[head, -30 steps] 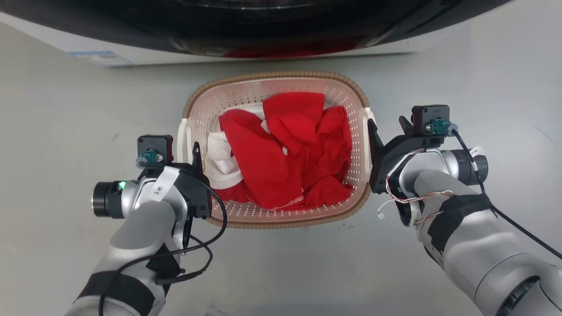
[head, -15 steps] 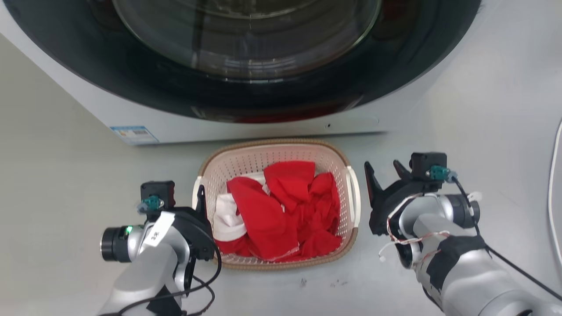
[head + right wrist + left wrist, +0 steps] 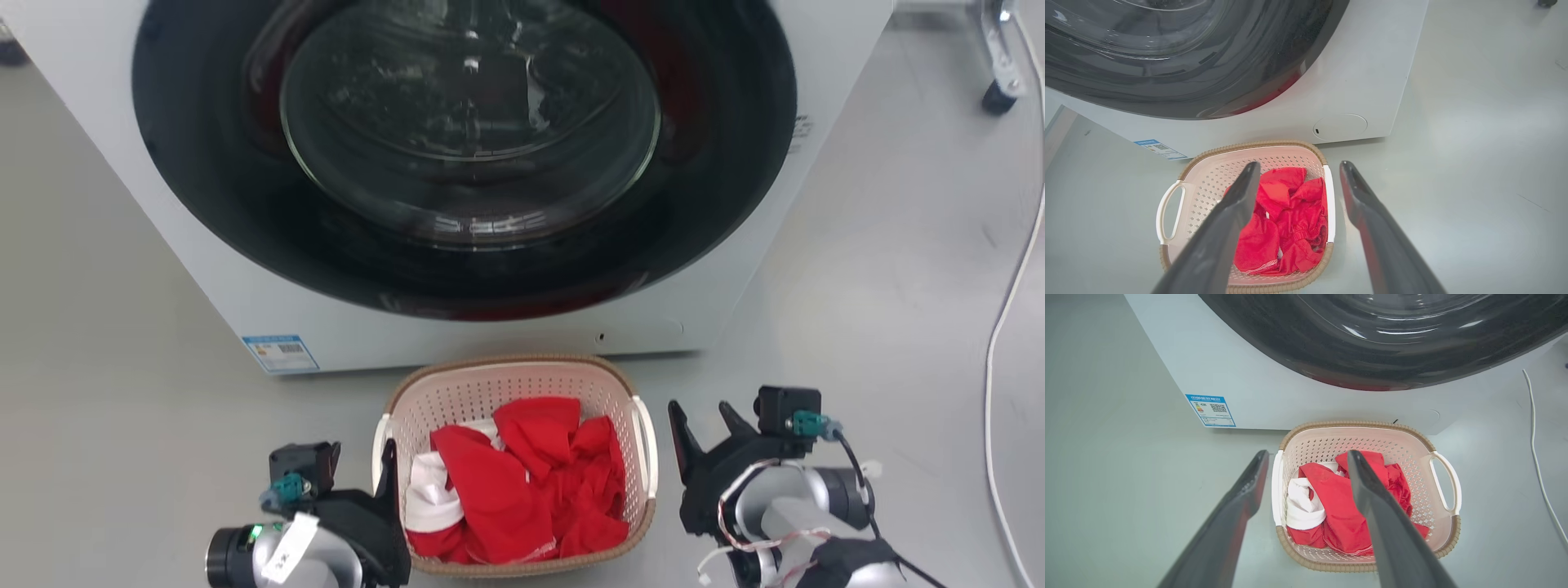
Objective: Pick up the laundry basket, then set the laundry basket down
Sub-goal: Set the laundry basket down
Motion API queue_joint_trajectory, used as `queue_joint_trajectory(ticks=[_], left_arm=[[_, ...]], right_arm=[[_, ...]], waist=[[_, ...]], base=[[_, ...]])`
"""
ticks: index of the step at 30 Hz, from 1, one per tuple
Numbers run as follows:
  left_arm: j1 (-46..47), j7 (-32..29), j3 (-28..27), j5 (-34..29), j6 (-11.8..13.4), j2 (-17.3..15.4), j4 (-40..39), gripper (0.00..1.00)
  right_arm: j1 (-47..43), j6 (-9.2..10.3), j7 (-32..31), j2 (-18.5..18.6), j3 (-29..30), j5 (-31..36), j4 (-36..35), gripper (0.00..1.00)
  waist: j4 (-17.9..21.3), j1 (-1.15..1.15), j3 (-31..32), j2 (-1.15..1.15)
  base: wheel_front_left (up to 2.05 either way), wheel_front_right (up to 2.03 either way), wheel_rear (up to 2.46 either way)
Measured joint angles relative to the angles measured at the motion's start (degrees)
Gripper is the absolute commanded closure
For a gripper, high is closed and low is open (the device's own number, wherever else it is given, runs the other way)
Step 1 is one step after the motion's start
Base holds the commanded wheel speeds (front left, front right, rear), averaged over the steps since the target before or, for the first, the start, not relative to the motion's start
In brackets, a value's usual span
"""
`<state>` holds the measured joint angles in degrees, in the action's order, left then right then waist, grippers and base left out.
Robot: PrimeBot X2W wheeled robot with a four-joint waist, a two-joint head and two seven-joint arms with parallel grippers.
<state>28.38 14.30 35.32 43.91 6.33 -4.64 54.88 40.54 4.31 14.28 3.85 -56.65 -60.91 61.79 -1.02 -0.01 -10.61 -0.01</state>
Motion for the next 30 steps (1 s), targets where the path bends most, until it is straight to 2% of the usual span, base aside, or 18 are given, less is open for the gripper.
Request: queue_joint_trajectory(ticks=[16, 26, 30], left_arm=[[-19.6, 0.0, -5.8, -7.7, 0.8, -3.4, -18.2, 0.0], [-29.9, 0.0, -14.9, -14.4, 0.8, -3.8, -29.5, 0.0], [-34.3, 0.0, -19.3, -17.9, 0.8, -3.0, -35.5, 0.0]], right_arm=[[-17.0, 2.08, 0.0, 3.2, 5.7, 6.8, -13.2, 0.0], [-25.5, 2.83, 0.0, 6.3, 12.4, 12.9, -25.9, 0.0], [-30.2, 2.93, 0.0, 7.4, 18.4, 16.9, -31.7, 0.0]], waist=[[-0.1, 0.0, 13.1, 0.0], [0.1, 0.0, 16.7, 0.01], [0.2, 0.01, 17.1, 0.01]], base=[[0.0, 0.0, 0.0], [0.0, 0.0, 0.0], [0.0, 0.0, 0.0]])
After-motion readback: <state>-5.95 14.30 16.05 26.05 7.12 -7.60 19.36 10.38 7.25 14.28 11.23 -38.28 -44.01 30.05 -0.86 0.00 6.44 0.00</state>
